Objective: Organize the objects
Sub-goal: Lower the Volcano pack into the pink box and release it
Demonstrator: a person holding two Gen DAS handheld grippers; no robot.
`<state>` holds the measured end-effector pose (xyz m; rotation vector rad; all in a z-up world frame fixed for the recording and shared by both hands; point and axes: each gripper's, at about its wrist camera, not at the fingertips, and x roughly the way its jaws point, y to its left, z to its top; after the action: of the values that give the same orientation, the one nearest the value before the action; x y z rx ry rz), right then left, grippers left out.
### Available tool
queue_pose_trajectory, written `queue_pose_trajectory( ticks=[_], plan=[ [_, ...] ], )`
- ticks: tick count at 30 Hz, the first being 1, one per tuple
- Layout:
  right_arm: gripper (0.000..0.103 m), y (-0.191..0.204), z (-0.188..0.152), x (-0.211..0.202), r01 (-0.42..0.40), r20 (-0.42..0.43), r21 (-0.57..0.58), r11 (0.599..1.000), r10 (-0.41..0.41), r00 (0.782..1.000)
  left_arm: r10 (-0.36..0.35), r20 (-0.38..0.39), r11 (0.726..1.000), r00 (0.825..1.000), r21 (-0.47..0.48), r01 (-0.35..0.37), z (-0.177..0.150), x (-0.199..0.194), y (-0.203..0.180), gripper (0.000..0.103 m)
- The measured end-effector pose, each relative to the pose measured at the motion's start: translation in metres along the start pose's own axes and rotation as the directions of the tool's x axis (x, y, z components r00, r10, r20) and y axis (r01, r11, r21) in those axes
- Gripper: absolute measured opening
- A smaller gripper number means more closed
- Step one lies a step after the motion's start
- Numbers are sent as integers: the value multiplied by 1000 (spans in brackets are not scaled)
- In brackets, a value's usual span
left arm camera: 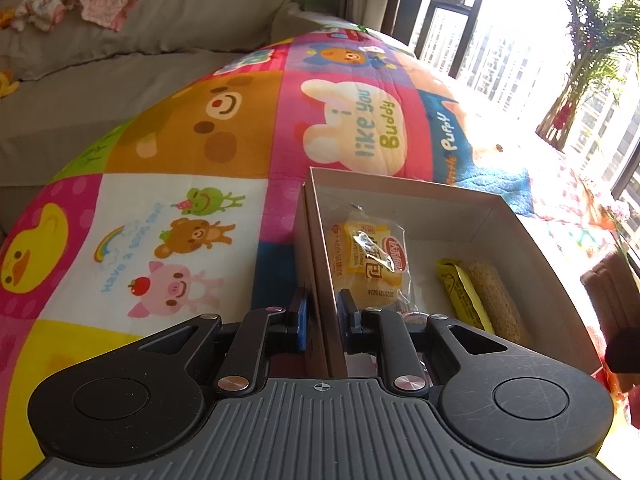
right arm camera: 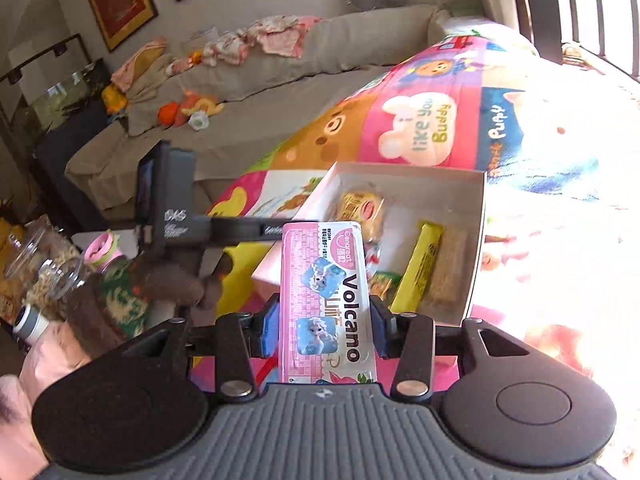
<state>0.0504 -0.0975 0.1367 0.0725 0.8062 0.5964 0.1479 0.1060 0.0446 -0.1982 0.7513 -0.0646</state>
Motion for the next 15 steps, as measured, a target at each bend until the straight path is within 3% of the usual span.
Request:
queue_pose_trajectory(
  ticks=[3, 6, 8, 12, 15],
  plan=[
    [44, -15, 24, 45, 17, -9, 113, 993, -17, 1000, -2, 0, 1000, 1000, -2, 2, 0, 0, 0, 18],
    [44, -32, 43, 91, 82, 6, 239, 968, -86, 996, -3, -2, 1000, 1000, -4, 3, -1, 0, 0, 18],
    [47, -44, 50, 115, 89, -7, 301, 950, -91, 996, -6, -3, 1000, 1000, -2, 6, -2, 0, 1, 18],
    [49, -44, 46, 107, 103, 23, 251, 963, -113, 993, -12, -1, 1000, 1000, -3, 12, -2, 0, 1, 19],
    [55, -41, 34, 67, 168, 89, 141, 976, -181, 979, -11, 4, 1000, 1000, -5, 11, -3, -1, 1, 18]
  ],
)
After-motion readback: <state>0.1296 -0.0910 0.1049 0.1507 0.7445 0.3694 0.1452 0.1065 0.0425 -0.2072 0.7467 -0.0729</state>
